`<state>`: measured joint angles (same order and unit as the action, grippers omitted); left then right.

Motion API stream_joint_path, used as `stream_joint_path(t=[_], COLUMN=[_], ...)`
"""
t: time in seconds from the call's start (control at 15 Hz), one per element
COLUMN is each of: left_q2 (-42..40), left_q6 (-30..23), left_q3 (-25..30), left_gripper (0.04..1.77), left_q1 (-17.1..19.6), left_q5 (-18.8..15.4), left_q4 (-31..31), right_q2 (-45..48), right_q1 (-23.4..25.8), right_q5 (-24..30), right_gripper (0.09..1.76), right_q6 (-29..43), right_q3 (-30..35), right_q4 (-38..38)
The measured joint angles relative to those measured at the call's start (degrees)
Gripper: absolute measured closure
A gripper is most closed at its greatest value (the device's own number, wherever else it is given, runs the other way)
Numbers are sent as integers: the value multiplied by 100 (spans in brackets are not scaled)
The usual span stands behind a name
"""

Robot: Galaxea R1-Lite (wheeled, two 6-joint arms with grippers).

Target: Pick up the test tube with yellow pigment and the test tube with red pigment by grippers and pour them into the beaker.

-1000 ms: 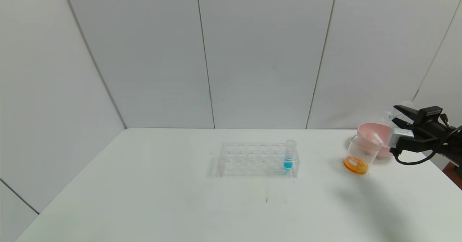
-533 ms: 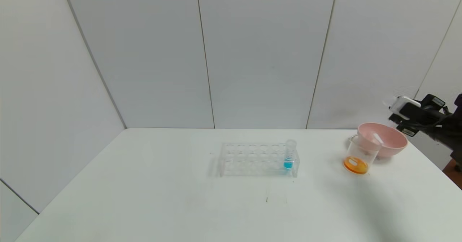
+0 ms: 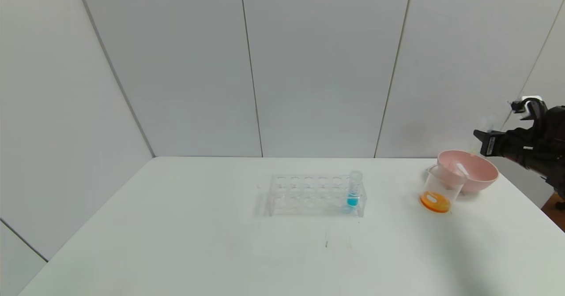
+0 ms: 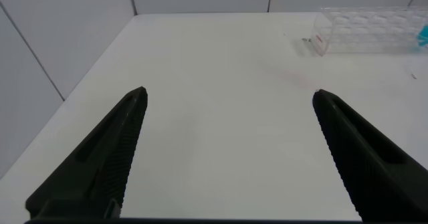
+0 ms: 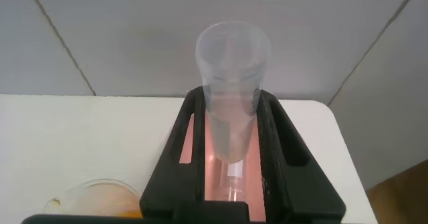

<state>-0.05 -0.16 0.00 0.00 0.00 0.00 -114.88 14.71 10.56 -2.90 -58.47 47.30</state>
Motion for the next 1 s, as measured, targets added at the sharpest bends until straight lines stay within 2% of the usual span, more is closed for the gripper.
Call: stream_joint_path(t=[0.2, 0.4, 0.6, 0.8, 1.0], left_q2=[0, 0, 0, 0, 0], left_q6=[0, 0, 0, 0, 0], left_q3=[0, 0, 0, 0, 0], left_gripper=[5, 5, 5, 5, 5], left_q1=[0, 0, 0, 0, 0], left_q5=[0, 0, 0, 0, 0], left_q4=[0, 0, 0, 0, 0], right_q2=[-135, -226, -254, -160, 212], right_q1=[77, 165, 218, 236, 212], right_q5=[-5, 13, 20, 22, 17], right_gripper=[131, 131, 92, 67, 50], right_q6=[394, 427, 377, 374, 368], right_q3=[116, 312, 334, 271, 249], right_q4=[-6, 32, 46, 49, 49])
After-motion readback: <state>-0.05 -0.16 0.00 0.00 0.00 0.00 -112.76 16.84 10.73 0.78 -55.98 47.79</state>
